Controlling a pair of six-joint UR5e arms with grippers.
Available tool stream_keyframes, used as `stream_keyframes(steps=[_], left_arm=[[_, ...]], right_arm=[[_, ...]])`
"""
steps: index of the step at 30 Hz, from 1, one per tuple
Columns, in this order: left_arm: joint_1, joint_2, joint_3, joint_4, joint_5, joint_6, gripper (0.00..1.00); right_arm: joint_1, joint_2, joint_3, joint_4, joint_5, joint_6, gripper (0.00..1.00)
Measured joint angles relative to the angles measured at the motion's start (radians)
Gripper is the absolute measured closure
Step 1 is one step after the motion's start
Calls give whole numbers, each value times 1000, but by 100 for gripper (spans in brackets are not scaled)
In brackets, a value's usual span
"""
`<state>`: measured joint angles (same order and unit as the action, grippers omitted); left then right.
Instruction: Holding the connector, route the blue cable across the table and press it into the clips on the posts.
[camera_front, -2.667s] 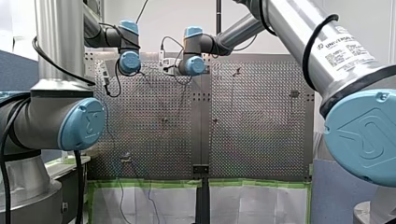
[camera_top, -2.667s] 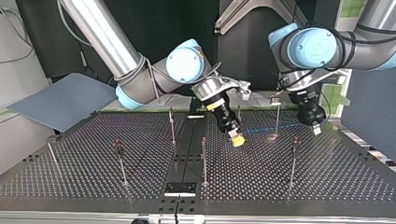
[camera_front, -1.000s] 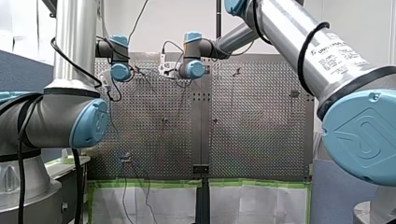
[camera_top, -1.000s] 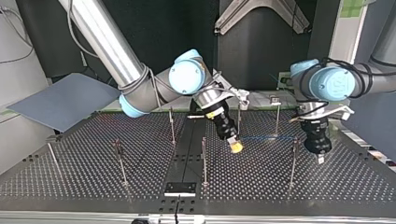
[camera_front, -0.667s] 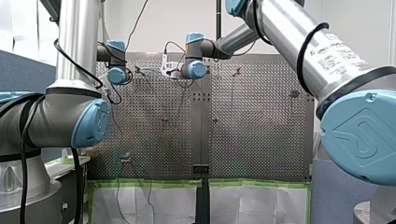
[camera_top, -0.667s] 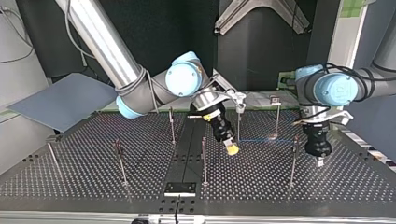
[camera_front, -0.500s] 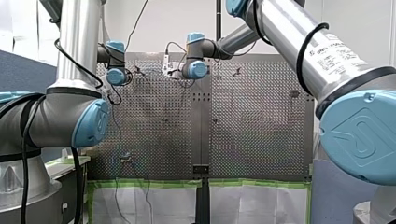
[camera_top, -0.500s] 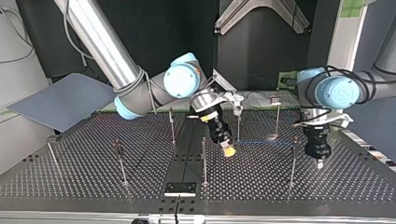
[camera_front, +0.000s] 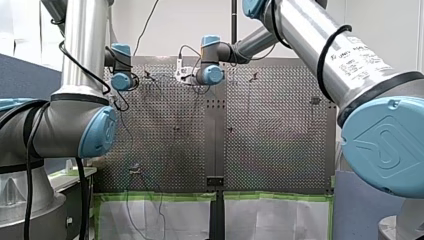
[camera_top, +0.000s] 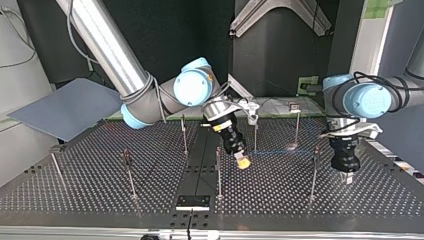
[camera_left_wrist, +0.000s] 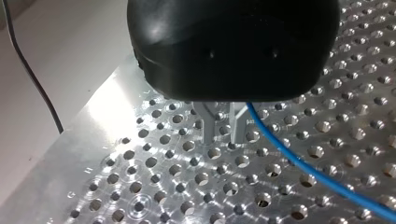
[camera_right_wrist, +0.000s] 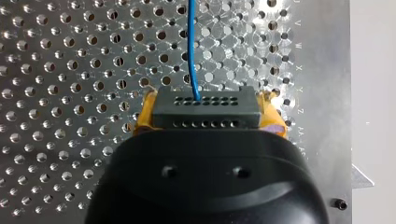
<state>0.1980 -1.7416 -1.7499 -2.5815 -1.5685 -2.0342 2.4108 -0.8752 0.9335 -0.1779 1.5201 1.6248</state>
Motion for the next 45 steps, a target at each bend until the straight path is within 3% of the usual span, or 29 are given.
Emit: stream_keyframes(steps=[1, 3, 13, 20, 31, 36, 45], left_arm=[[0, 0, 0, -4, 0, 0, 31], [-1, 0, 0, -14, 0, 0, 0], [-9, 10, -4, -92, -63, 56, 0], [-15, 71, -59, -160, -115, 87, 0], [-24, 173, -154, -263, -35, 89, 0], [-31, 216, -164, -306, 1, 82, 0], [-65, 297, -164, -387, 21, 112, 0]], right_arm=[[0, 0, 0, 1, 0, 0, 100], [0, 0, 0, 2, -1, 0, 100], [3, 0, -6, 14, 6, -8, 100], [8, 0, -18, 21, 17, -10, 100], [9, 0, -20, 23, 36, -7, 100], [10, 0, -20, 25, 40, -6, 100], [9, 0, -20, 26, 53, -6, 100]])
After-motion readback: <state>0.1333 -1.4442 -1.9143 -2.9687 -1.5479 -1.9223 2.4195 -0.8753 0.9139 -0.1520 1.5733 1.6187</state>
